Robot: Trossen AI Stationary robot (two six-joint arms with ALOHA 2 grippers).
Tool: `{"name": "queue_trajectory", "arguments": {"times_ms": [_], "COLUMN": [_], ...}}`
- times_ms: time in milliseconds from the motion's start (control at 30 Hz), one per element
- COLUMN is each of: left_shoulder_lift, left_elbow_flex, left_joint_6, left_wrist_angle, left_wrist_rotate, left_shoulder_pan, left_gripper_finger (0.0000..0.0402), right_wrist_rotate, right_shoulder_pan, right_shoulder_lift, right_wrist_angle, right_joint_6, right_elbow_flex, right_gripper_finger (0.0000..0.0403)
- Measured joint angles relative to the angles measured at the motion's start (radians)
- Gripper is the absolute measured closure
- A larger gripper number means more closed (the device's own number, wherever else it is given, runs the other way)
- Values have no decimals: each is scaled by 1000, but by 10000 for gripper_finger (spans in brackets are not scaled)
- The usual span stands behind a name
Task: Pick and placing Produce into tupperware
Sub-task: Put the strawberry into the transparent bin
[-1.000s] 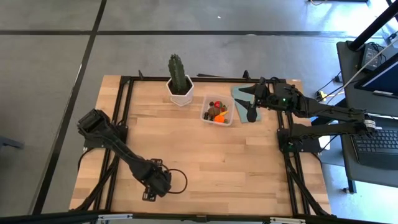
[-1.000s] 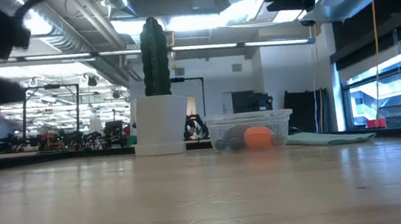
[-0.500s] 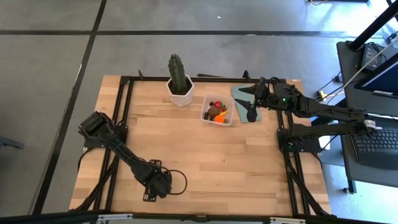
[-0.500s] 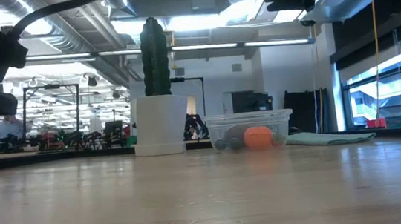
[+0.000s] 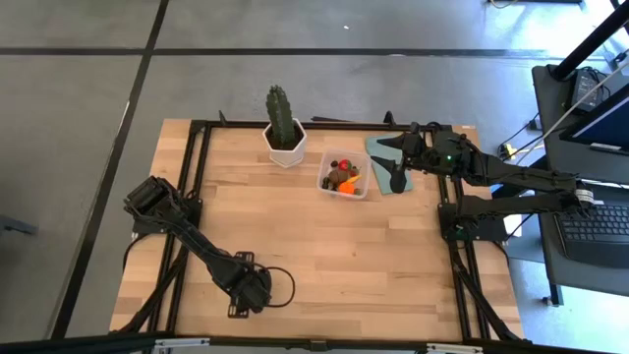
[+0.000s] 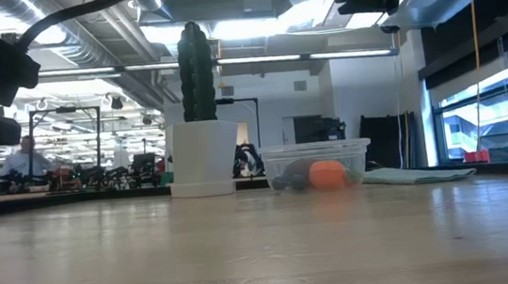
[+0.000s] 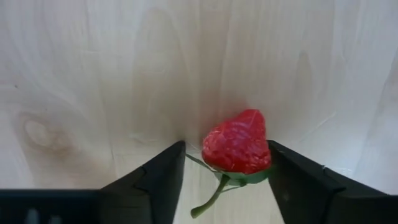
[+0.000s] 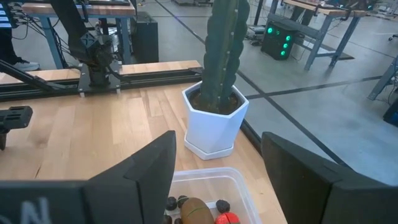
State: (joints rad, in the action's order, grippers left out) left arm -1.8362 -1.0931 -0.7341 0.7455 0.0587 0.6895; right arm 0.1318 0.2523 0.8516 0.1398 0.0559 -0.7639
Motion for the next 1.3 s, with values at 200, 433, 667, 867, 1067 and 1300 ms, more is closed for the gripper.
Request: {"name": "queue_trajectory", "arguments": {"times_ms": [200, 433, 667, 867, 1067, 1300], "left_shoulder_lift": [-1, -1, 7, 83, 149, 165], "left_elbow_flex": [1, 2, 1, 3, 2, 2], "left_joint_6": [0, 0, -16, 120, 195, 194], "left_wrist_angle": [8, 5, 11, 17, -51, -456], "left_wrist_rotate": [-7, -5, 40, 282, 677, 869], "left_shoulder_pan": [-1, -1, -37, -155, -365, -612], "left_gripper_finger": [253, 285, 279, 286, 274, 287], "right_wrist_rotate": [0, 0, 0, 0, 0, 0], "right_shoulder_pan": [0, 0, 0, 0, 0, 0], "right_shoulder_lift": [0, 0, 0, 0, -1, -1], "right_wrist_angle": [0, 0, 0, -8, -48, -53], "right_joint_6": [0, 0, -1, -2, -2, 4], "right_elbow_flex": [0, 0, 0, 0, -2, -41], "right_gripper_finger": [164, 164, 164, 164, 164, 164]}}
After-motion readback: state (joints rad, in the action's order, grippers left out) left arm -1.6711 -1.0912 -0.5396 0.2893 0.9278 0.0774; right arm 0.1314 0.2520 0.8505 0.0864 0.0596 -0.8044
